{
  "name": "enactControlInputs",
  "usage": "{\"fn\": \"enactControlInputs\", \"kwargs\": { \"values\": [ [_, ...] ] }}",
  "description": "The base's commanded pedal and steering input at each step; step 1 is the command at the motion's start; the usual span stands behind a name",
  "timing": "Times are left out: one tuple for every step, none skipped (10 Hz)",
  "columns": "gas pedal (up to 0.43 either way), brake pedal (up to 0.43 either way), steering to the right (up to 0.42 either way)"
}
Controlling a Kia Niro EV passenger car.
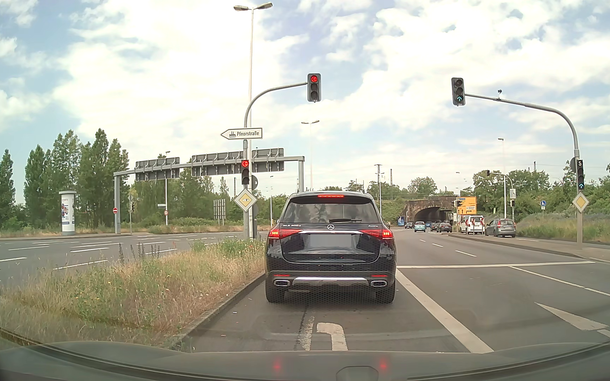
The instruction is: Follow the waypoints while adhering to traffic rules and regulations
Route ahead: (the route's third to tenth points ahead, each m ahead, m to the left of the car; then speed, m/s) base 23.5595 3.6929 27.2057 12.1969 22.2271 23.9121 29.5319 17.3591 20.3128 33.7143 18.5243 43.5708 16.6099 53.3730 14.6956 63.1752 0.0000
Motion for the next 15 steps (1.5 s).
{"fn": "enactControlInputs", "kwargs": {
  "values": [
    [0.000,0.299,0.007],
    [0.000,0.299,0.007],
    [0.000,0.299,0.007],
    [0.000,0.299,0.007],
    [0.000,0.299,0.007],
    [0.000,0.299,0.007],
    [0.000,0.299,0.007],
    [0.000,0.299,0.007],
    [0.000,0.299,0.007],
    [0.000,0.299,0.007],
    [0.000,0.299,0.007],
    [0.000,0.299,0.007],
    [0.000,0.299,0.006],
    [0.000,0.299,0.010],
    [0.000,0.299,0.010]
  ]
}}
